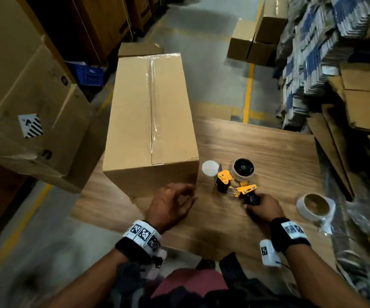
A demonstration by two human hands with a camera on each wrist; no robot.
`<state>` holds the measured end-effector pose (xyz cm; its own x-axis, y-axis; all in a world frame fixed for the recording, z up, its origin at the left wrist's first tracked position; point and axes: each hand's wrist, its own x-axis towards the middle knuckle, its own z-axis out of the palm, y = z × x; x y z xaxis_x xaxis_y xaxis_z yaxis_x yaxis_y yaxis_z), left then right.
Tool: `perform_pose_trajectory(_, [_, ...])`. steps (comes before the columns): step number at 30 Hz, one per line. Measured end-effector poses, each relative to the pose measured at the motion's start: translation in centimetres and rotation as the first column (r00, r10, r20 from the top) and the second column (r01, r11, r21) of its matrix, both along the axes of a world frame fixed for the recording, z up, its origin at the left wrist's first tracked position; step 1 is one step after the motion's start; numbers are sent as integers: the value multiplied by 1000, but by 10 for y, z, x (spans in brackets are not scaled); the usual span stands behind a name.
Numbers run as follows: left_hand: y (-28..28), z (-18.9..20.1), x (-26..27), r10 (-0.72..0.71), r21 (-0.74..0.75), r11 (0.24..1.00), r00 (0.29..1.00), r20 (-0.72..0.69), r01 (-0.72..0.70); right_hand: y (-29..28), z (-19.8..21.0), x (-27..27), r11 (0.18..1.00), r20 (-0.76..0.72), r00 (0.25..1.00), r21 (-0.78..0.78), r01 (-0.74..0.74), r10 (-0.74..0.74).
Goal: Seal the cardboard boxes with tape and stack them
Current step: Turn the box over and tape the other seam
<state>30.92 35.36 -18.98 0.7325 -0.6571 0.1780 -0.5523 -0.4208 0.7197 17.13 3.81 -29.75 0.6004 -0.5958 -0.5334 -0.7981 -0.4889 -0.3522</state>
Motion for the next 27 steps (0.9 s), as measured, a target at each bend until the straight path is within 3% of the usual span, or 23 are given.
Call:
perform_pose_trajectory(3, [-2, -11, 1, 169, 107, 984, 933, -317, -142, -1, -4, 5, 924, 38, 984, 350, 151, -176])
perform_pose_trajectory(6, [-5, -12, 0, 230, 94, 973, 902, -364, -210, 5, 8, 0, 817, 73, 963, 548, 179, -260])
perform_pose_trajectory(11, [-11, 6, 1, 269, 7, 957, 872, -409, -291, 26, 64, -20, 752, 269, 921, 658, 38, -282])
perform_pose_trajectory(15, [-23, 27, 1, 210, -145, 943, 874, -439, -299, 41, 111, -25, 657, 347, 904, 746, -106, -248])
perform_pose_trajectory(18, [-29, 40, 2, 153, -194, 947, 889, -432, -257, 49, 132, -21, 661, 393, 882, 739, -134, -261])
perform_pose_trajectory(23, [-29, 40, -1, 120, -258, 949, 964, -235, -181, 60, 152, -13, 656, 434, 846, 742, -140, -311])
perform_pose_trajectory(25, [-30, 41, -8, 169, -314, 918, 956, -239, -241, 67, 156, -11, 644, 435, 834, 753, -131, -339])
perform_pose_trajectory(27, [-34, 40, -16, 256, -321, 864, 888, -382, -388, 72, 156, -8, 634, 451, 807, 763, -127, -381])
